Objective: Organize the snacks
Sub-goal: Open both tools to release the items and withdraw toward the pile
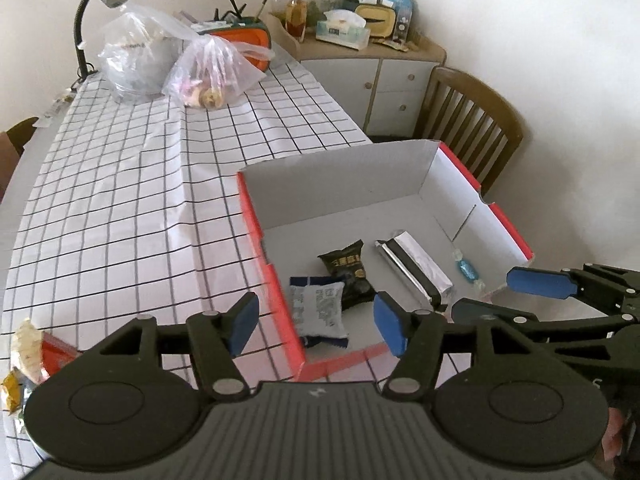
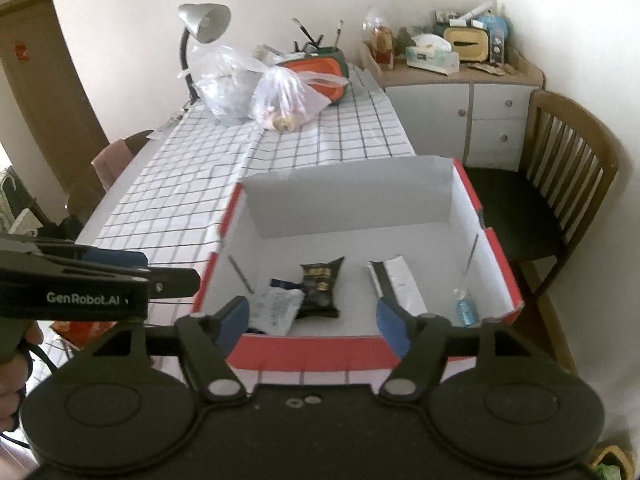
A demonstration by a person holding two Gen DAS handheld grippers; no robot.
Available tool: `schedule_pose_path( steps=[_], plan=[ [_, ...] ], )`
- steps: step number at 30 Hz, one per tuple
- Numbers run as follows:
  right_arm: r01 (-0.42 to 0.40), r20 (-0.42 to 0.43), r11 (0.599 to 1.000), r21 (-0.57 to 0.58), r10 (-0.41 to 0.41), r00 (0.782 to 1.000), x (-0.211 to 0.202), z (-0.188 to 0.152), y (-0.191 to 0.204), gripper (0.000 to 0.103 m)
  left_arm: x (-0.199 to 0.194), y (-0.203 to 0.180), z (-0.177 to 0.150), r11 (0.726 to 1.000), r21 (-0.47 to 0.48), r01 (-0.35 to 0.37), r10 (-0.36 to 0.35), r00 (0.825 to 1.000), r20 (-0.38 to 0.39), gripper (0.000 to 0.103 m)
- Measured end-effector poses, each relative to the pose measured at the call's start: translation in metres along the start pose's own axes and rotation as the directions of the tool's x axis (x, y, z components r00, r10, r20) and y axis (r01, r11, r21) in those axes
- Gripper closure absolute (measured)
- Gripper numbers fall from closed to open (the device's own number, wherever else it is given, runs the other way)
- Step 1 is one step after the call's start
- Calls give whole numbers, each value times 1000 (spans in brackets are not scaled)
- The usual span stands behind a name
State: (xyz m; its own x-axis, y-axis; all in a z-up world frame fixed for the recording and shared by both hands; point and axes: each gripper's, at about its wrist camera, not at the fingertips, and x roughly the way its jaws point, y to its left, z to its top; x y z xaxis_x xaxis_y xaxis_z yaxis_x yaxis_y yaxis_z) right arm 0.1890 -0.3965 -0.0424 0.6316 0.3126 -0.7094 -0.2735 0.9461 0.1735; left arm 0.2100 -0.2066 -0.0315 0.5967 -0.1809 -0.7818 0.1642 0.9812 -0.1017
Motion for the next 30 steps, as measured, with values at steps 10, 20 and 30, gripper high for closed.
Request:
schedule_pose_path(
  steps=[10,20,30],
  plan=[
    [-16,62,1000,-20,17,998,-27,-13,51,18,-48,36,-26,1000,3,24,-25,997,73,33],
    [-61,95,996,-58,66,993,-33,-24,109,5,-85,87,-57,1000,-26,17,-14,993,117,30],
    [-91,72,993,-75,97,993,-16,-41,161,0,-112,158,-95,995,-97,-27,39,992,124,25]
  ],
)
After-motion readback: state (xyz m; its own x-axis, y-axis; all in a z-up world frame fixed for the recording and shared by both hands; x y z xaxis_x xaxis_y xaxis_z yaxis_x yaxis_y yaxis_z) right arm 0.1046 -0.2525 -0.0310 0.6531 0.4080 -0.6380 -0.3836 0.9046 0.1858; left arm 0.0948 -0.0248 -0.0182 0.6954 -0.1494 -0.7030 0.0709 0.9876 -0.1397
